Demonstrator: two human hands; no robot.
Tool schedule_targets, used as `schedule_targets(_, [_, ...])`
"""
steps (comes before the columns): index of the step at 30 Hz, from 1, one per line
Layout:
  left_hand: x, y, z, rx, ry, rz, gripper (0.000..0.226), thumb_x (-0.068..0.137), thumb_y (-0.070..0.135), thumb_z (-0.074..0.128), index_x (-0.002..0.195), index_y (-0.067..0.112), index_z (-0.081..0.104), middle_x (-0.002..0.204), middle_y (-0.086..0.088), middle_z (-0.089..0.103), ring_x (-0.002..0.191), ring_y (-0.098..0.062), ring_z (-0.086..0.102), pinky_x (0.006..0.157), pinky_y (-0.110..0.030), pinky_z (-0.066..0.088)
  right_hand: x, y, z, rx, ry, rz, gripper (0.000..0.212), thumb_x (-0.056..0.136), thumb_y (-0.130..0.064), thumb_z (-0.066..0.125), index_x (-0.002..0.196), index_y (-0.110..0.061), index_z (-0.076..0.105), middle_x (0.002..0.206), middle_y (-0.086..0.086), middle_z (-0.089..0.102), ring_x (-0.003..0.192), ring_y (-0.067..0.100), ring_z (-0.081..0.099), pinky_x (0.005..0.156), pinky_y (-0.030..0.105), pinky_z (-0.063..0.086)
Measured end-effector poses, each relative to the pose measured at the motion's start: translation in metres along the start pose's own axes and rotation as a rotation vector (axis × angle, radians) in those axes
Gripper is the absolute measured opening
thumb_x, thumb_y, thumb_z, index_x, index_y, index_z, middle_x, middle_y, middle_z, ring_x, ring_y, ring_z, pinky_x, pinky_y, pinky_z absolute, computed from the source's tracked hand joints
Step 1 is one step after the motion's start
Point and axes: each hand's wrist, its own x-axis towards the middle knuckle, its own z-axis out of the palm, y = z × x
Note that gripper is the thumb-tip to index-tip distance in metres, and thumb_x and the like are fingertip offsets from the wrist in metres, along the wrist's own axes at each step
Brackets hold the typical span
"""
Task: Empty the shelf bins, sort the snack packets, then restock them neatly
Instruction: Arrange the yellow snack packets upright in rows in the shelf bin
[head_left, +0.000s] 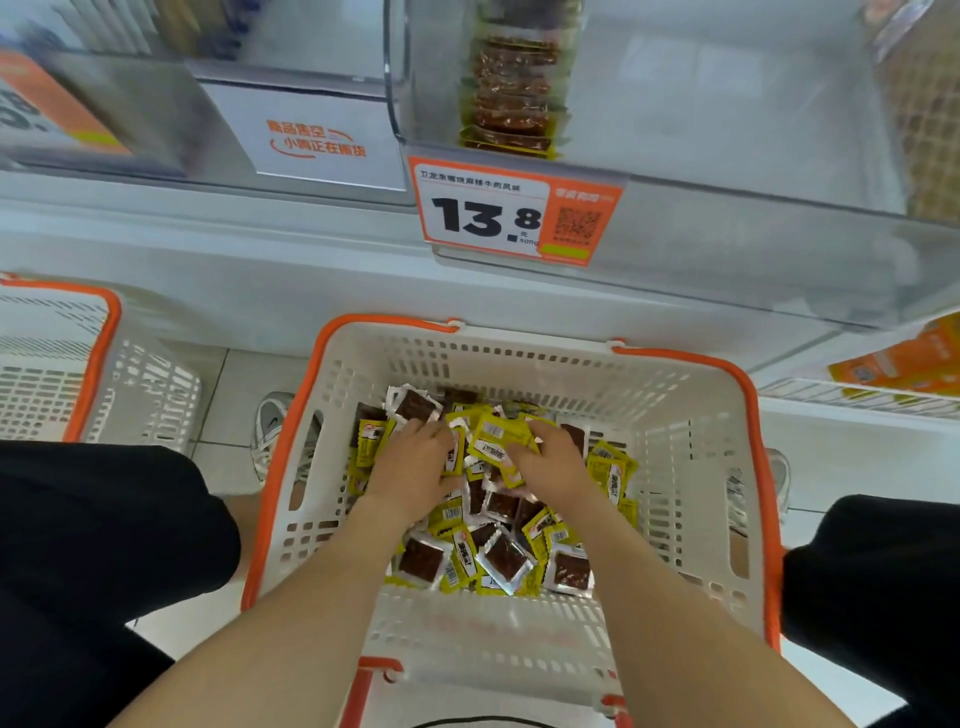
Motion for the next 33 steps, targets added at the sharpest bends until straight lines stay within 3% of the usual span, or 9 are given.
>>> schedule_targets(5, [0.001,0.005,-0.005,0.046,0.034,-0.074,0.085,0.073,0.052,0.089,0.138,0.018,0.045,0.133,-0.003,0.053,0.125,-0.029,0.046,0.101,-0.039,0.042,-0.006,0.004,-0.012,0.104,-0.005,0.054,0.042,0.098,-0.019,0.059,0.138,-0.010,0.052,0.121,0.023,0.065,0.078,0.033,0.078,0.068,0.047,0.066])
schedule_targets(7, [0.002,0.006,-0.007,-0.064,0.053,-0.087,0.076,0.079,0.040,0.089,0.138,0.017,0.047,0.133,-0.004,0.050,0.123,-0.030,0.050,0.101,-0.040,0.046,-0.011,-0.003,-0.017,0.098,-0.027,0.031,0.027,0.098,-0.016,0.061,0.124,-0.017,0.057,0.105,0.017,0.066,0.080,0.032,0.077,0.074,0.048,0.065])
schedule_targets(10, [0.006,0.006,-0.017,-0.319,-0.018,-0.093,0.049,0.088,0.023,0.083,0.132,0.017,0.062,0.131,-0.006,0.056,0.118,-0.031,0.060,0.098,-0.043,0.052,-0.010,-0.017,-0.022,-0.247,-0.018,-0.150,0.047,0.092,-0.027,0.066,0.138,-0.022,0.061,0.130,0.004,0.065,0.114,0.018,0.064,0.101,0.046,0.055])
schedule_targets(14, [0.011,0.005,-0.035,-0.580,-0.116,-0.129,0.047,0.073,0.018,0.090,0.115,0.030,0.072,0.129,0.000,0.066,0.119,-0.022,0.063,0.095,-0.042,0.056,-0.009,-0.039,-0.019,-0.528,-0.113,-0.397,0.010,0.089,-0.013,0.066,0.093,-0.017,0.074,0.083,-0.002,0.070,0.080,0.020,0.062,0.072,0.038,0.050])
schedule_targets(18, [0.008,0.000,-0.049,-0.748,-0.341,-0.151,0.077,0.066,0.015,0.093,0.136,0.024,0.062,0.126,0.001,0.072,0.113,-0.017,0.070,0.092,-0.035,0.059,-0.007,-0.049,-0.014,-0.571,-0.107,-0.447,0.011,0.086,-0.015,0.071,0.092,-0.023,0.077,0.081,0.001,0.074,0.080,0.021,0.068,0.075,0.042,0.056])
schedule_targets(21, [-0.001,0.004,-0.056,-0.989,-0.377,-0.165,0.044,0.080,0.011,0.090,0.115,0.023,0.066,0.092,0.005,0.079,0.085,-0.010,0.074,0.078,-0.025,0.056,-0.008,-0.056,-0.011,-0.594,-0.129,-0.473,0.012,0.081,-0.024,0.080,0.091,-0.028,0.076,0.082,-0.005,0.074,0.080,0.015,0.068,0.074,0.041,0.056])
schedule_targets(23, [-0.005,0.007,-0.059,-1.100,-0.316,-0.193,0.027,0.085,0.019,0.087,0.107,0.018,0.071,0.095,-0.001,0.078,0.090,-0.016,0.072,0.084,-0.030,0.056,-0.009,-0.061,-0.008,-0.598,-0.112,-0.510,0.014,0.078,-0.027,0.084,0.085,-0.027,0.072,0.080,-0.005,0.070,0.078,0.015,0.065,0.071,0.041,0.053])
schedule_targets(28, [-0.008,0.006,-0.061,-1.340,-0.246,-0.356,0.019,0.085,0.014,0.079,0.098,0.013,0.065,0.093,-0.009,0.067,0.088,-0.025,0.058,0.078,-0.038,0.042,-0.012,-0.065,-0.010,-0.147,-0.008,-0.298,0.014,0.095,-0.019,0.059,0.106,-0.012,0.064,0.101,0.001,0.063,0.091,0.020,0.058,0.076,0.035,0.047])
schedule_targets(33, [-0.006,0.004,-0.057,-1.499,-0.039,-0.438,0.030,0.069,0.028,0.085,0.098,0.025,0.077,0.105,-0.003,0.076,0.102,-0.029,0.068,0.086,-0.045,0.050,-0.015,-0.062,-0.019,0.338,0.043,-0.130,0.035,0.085,-0.002,0.072,0.115,-0.015,0.059,0.107,0.021,0.071,0.085,0.031,0.071,0.078,0.048,0.060])
